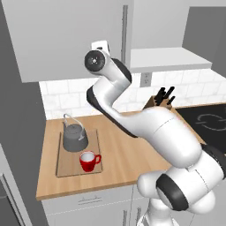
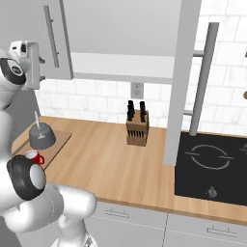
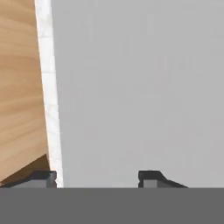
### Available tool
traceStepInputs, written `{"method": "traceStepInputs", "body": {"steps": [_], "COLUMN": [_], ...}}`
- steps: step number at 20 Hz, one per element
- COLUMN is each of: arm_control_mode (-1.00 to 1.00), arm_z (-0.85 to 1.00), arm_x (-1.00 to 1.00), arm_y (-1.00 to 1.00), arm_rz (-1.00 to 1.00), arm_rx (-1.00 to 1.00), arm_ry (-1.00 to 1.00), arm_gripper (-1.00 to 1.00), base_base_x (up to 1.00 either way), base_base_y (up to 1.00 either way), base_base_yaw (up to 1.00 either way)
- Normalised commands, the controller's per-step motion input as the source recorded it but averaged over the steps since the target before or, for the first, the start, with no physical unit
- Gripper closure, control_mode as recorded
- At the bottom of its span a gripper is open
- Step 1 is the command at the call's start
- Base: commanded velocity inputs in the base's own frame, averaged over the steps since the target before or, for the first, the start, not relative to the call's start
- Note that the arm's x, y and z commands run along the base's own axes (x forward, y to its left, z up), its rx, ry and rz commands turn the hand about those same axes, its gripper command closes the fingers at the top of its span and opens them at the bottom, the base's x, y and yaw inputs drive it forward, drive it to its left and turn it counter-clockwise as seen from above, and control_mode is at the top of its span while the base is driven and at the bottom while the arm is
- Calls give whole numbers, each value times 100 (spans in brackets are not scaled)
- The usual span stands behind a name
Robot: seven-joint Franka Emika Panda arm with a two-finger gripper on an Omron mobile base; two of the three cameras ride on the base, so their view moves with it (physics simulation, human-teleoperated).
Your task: Pick the kettle from the counter and place it on the tray. Then pick the mug from the cabinet and place it on the tray. Then close the cabinet doors.
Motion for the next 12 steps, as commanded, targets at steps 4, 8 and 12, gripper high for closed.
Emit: {"method": "traceStepInputs", "body": {"steps": [4,8,12], "arm_control_mode": [-100,-100,-100], "arm_z": [0,-3,-8], "arm_x": [49,34,-5], "arm_y": [0,0,0], "arm_rz": [14,16,18], "arm_rx": [1,0,0], "arm_ry": [0,0,0], "arm_gripper": [-100,-100,-100], "base_base_x": [0,0,0], "base_base_y": [0,0,0], "base_base_yaw": [0,0,0]}}
